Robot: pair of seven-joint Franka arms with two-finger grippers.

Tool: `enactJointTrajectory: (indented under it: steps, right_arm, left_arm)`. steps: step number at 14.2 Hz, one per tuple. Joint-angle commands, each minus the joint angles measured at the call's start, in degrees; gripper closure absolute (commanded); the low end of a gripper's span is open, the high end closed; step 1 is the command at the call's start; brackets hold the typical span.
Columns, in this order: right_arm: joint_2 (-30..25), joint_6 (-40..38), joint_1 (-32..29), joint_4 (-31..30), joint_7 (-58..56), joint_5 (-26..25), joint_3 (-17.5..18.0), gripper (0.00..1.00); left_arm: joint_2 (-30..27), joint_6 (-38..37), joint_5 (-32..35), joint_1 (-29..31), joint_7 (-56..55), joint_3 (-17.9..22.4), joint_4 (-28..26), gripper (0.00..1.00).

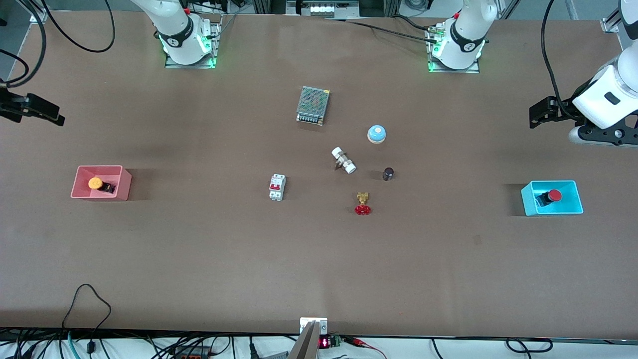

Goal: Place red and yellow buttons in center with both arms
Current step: 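Reach the pink box with the right gripper while the left gripper approaches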

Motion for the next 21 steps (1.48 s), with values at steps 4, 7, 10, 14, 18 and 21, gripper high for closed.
enactJointTrajectory:
  steps: [4,7,10,14,18,21]
  right_arm:
    - [3.4,9.08,-1.69,-5.31,-0.88,-2.41,0.03,0.0]
    - [7.44,12.95,-3.53,-6.02,-1.49,-3.02,0.03,0.0]
    - [12.27,17.52,-5.2,-6.2,-4.74,-3.73,0.03,0.0]
    - [16.93,25.68,-7.22,-9.53,-8.16,-3.73,0.03,0.0]
    - [21.94,30.97,-8.54,-10.68,-11.34,-3.73,0.03,0.0]
    - [24.76,31.86,-8.9,-10.51,-11.25,-3.73,0.03,0.0]
  left_arm:
    - [1.02,2.34,-0.75,0.26,-0.38,0.09,0.44,0.0]
    - [4.0,3.49,-0.66,0.44,-0.29,0.35,3.51,0.0]
    - [5.15,4.98,-0.66,0.61,-0.29,0.88,3.78,0.0]
    - [7.51,7.79,-0.66,3.15,-0.2,0.97,3.69,0.0]
    - [12.0,8.67,2.57,9.47,0.58,1.15,3.69,0.0]
    - [17.0,13.24,8.56,12.29,1.03,1.23,3.43,0.0]
